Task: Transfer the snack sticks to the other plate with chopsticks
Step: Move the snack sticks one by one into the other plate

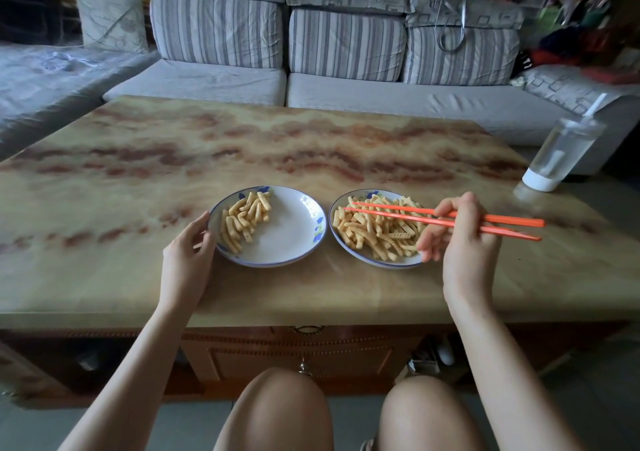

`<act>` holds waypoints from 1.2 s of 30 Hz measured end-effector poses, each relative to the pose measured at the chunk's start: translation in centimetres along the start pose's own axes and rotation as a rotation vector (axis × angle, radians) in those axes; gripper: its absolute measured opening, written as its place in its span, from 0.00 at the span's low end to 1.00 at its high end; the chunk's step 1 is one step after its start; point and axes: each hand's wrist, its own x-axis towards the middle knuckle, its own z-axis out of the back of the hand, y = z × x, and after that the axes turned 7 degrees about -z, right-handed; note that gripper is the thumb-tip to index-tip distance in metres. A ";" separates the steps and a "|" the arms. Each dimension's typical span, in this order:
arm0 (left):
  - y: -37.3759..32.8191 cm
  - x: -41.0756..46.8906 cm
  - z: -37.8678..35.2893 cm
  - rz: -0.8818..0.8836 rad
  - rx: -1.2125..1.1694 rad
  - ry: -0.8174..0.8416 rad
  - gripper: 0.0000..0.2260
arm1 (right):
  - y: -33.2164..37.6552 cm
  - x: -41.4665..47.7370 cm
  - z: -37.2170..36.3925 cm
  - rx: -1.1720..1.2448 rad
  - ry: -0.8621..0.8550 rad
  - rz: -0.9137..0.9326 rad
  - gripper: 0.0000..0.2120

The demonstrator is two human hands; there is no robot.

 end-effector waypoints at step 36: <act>0.1 0.1 0.0 -0.009 0.013 -0.003 0.17 | -0.2 -1.0 -2.6 0.026 0.091 -0.043 0.20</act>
